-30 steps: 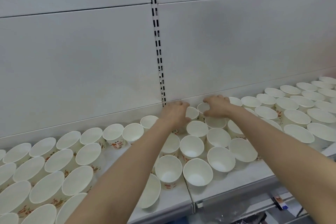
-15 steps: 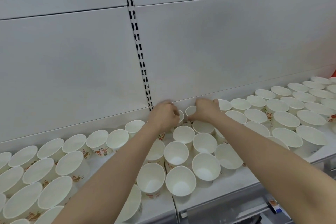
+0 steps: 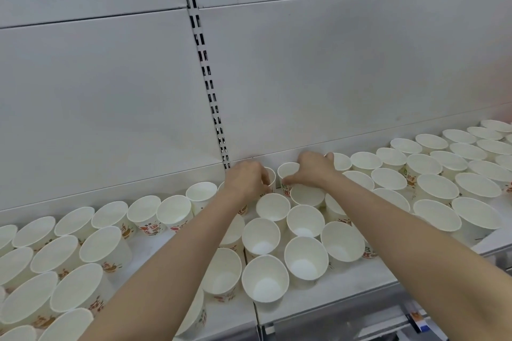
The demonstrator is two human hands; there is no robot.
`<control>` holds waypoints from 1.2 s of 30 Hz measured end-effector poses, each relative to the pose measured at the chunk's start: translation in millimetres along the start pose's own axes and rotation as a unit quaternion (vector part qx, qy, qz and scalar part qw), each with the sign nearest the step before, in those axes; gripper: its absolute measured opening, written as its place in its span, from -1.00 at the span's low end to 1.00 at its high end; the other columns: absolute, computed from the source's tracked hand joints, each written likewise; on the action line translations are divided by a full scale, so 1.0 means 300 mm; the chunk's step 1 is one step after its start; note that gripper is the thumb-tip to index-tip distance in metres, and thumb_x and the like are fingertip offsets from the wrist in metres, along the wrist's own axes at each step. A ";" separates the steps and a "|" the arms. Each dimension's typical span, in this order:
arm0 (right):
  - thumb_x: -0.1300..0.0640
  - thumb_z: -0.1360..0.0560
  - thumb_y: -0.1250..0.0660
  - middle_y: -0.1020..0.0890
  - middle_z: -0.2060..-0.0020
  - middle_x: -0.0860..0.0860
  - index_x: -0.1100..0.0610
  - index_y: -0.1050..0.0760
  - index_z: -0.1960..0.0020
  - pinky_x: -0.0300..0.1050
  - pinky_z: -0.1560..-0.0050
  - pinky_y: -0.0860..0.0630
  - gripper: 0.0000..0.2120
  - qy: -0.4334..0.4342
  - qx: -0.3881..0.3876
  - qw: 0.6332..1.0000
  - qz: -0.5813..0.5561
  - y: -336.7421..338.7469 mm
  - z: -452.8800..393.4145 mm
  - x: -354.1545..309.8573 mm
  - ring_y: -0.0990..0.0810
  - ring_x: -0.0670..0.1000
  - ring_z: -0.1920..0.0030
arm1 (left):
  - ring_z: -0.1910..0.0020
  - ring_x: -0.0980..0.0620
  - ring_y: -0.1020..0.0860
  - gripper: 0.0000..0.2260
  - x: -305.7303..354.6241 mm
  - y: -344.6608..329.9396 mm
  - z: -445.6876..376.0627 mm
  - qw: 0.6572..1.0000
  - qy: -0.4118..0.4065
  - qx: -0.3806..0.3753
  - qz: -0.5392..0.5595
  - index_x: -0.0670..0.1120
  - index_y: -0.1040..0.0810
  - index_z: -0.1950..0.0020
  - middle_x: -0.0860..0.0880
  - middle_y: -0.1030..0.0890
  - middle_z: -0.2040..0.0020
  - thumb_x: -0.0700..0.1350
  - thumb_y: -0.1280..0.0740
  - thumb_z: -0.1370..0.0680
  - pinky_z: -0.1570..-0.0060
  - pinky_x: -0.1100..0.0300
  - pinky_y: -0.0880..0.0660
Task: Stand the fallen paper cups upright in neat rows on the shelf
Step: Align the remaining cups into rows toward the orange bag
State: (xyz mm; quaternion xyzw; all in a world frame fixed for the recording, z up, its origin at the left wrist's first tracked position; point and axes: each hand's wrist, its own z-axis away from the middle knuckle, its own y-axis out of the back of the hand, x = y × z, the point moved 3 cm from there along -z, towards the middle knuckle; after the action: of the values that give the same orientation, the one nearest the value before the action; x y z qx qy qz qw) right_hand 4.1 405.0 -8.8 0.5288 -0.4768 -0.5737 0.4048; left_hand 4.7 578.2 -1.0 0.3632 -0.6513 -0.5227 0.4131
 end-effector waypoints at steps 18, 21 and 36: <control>-0.06 -0.44 -0.40 -0.63 -0.04 -0.05 0.04 -0.54 -0.18 -0.02 -0.17 -0.24 -0.65 0.161 0.120 0.973 -0.113 0.096 0.189 -0.134 -0.55 0.02 -0.09 | -0.04 0.11 -0.56 -0.85 -0.258 0.202 0.275 0.996 0.035 0.008 0.085 0.14 -0.65 -0.03 0.14 -0.63 -0.09 -0.04 -0.45 -0.47 -0.08 0.06 -0.52; -0.04 -0.42 -0.44 -0.65 -0.03 -0.07 0.03 -0.58 -0.16 0.06 -0.25 -0.31 -0.66 0.234 0.070 0.957 -0.155 0.075 0.302 -0.241 -0.57 -0.02 -0.07 | 0.00 0.14 -0.56 -0.81 -0.354 0.240 0.412 0.992 0.064 0.000 0.113 0.14 -0.66 -0.02 0.17 -0.64 -0.03 -0.02 -0.50 -0.42 -0.06 0.11 -0.52; -0.24 -0.39 -0.37 -0.51 -0.29 0.03 -0.07 -0.37 -0.38 0.11 -0.29 -0.21 -0.39 0.145 -0.048 0.988 -0.001 -0.071 0.433 -0.538 -0.41 0.14 -0.31 | -0.17 0.05 -0.53 -0.70 -0.363 0.127 0.623 0.989 0.017 -0.084 0.117 0.08 -0.62 -0.17 0.09 -0.60 -0.20 0.09 -0.45 -0.46 -0.12 0.06 -0.49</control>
State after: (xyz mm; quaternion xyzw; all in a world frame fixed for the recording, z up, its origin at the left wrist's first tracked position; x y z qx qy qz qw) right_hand -105.7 581.5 4.3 0.5868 -0.3846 -0.5136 0.4940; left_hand -125.3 755.0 -2.0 0.2573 -0.6359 -0.5172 0.5118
